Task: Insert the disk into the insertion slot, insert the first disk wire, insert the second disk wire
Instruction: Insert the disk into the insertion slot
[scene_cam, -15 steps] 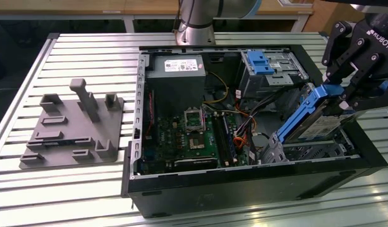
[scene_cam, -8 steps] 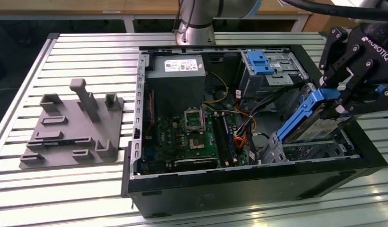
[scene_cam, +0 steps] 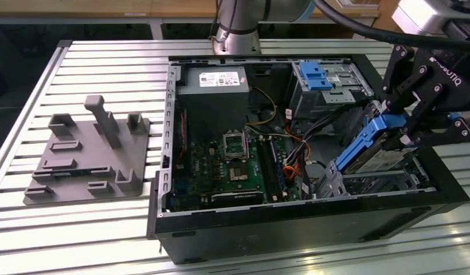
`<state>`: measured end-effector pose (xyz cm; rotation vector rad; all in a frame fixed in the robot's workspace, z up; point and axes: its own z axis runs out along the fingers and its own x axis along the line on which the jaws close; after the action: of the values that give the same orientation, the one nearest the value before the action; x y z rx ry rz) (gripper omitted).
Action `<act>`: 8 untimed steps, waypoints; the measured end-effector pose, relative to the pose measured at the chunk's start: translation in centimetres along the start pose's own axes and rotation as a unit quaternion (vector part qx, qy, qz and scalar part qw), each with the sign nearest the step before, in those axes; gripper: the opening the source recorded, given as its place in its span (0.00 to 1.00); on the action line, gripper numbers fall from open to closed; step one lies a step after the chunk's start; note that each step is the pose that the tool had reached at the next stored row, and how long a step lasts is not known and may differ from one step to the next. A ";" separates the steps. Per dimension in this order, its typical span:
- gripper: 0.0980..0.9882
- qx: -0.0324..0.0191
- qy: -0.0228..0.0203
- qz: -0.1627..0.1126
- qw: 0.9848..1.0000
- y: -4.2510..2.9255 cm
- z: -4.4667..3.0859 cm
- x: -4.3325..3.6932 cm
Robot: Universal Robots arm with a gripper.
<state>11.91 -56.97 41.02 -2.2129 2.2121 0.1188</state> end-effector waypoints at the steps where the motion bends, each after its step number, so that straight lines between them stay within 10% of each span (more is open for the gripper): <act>1: 0.31 0.000 0.000 0.000 1.000 0.00 0.07 0.02; 8: 0.58 0.000 0.000 0.000 1.000 -0.01 0.15 0.02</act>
<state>11.91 -56.99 40.87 -2.2128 2.2121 0.1188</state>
